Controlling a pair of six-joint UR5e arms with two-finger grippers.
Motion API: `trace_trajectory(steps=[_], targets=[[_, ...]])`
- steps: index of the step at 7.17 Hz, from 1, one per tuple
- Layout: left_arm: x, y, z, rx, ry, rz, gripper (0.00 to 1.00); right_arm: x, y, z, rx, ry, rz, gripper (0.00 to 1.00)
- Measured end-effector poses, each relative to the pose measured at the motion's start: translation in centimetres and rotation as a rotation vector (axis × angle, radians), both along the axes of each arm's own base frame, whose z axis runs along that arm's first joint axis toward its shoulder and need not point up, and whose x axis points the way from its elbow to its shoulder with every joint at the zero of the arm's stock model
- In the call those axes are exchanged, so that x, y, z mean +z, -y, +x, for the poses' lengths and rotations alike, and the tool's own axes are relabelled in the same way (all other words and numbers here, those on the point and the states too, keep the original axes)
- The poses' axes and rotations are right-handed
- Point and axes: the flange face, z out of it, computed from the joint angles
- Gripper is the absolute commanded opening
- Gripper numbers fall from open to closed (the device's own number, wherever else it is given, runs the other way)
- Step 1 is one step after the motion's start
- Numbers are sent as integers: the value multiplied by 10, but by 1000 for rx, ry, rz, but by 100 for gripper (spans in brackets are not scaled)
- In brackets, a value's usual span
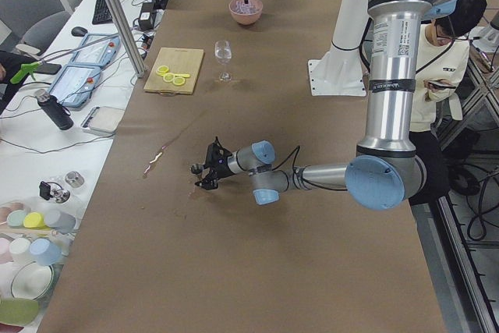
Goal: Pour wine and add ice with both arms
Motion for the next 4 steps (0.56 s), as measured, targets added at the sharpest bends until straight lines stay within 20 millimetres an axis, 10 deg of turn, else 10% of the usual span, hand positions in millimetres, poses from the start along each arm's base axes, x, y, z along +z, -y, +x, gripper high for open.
trace_trajectory(steps=[4], targets=[[1,-2,-2,17,30,20,23,2,-11,-31,-50,-26,22,99]])
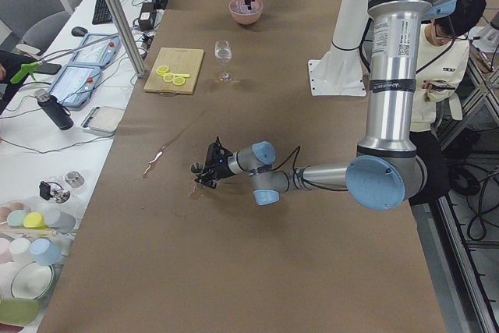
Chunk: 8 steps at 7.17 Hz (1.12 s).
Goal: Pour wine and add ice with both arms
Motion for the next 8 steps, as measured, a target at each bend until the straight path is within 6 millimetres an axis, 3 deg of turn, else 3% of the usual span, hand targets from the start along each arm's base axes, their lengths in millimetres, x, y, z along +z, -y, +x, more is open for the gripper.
trace_trajectory(steps=[2,5,8], targets=[[1,-2,-2,1,-6,8,0,2,-4,-5,-13,-3,0,99],[-1,-3,-3,-1,-15,19,0,8,-13,-10,-31,-4,-10,99],[-33,0,-7,-6,-40,50,0,18,-24,-9,-42,5,-2,90]])
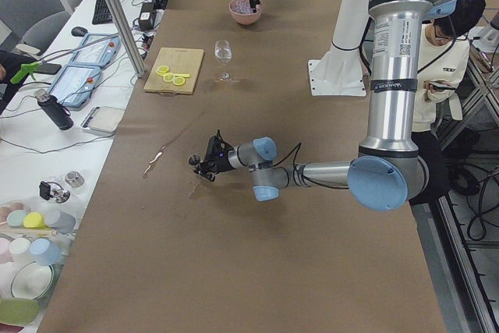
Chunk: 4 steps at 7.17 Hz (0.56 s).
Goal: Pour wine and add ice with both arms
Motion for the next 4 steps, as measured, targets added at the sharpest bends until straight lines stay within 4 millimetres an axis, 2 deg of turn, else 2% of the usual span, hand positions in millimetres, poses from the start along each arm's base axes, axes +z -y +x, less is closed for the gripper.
trace_trajectory(steps=[1,2,3,4], targets=[[-21,2,-7,-4,14,8,0,3,-3,1,-2,6,7,86],[-54,7,-9,-7,43,4,0,3,-5,-1,-6,9,10,84],[-99,13,-7,-9,73,-12,0,3,-5,-5,-12,10,12,81],[-153,18,-4,-12,96,-28,0,1,-5,-9,-19,13,16,79]])
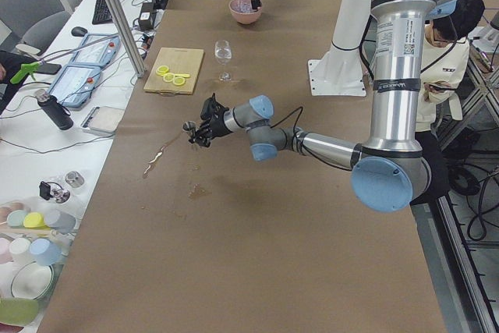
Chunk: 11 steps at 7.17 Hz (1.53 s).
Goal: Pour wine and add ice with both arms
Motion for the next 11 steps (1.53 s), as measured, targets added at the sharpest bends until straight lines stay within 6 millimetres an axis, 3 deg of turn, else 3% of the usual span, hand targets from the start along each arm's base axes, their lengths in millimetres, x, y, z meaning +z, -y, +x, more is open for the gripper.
trace_trajectory(steps=[2,4,5,6,7,9,11], targets=[[-110,17,23,-43,52,-4,0,-8,4,-9,-9,9,10,71],[-216,17,91,-46,122,10,0,-14,7,-13,-12,15,14,60],[-254,5,122,-36,156,20,0,-14,7,-14,-14,18,12,53],[-282,-14,148,-28,195,34,0,-14,7,-14,-16,20,9,50],[-295,-33,170,-22,238,46,0,-15,7,-14,-17,21,8,49],[-303,-63,202,-5,342,53,0,-14,8,-14,-16,21,6,49],[-319,-77,221,12,448,39,0,-8,9,-15,-16,15,1,49]])
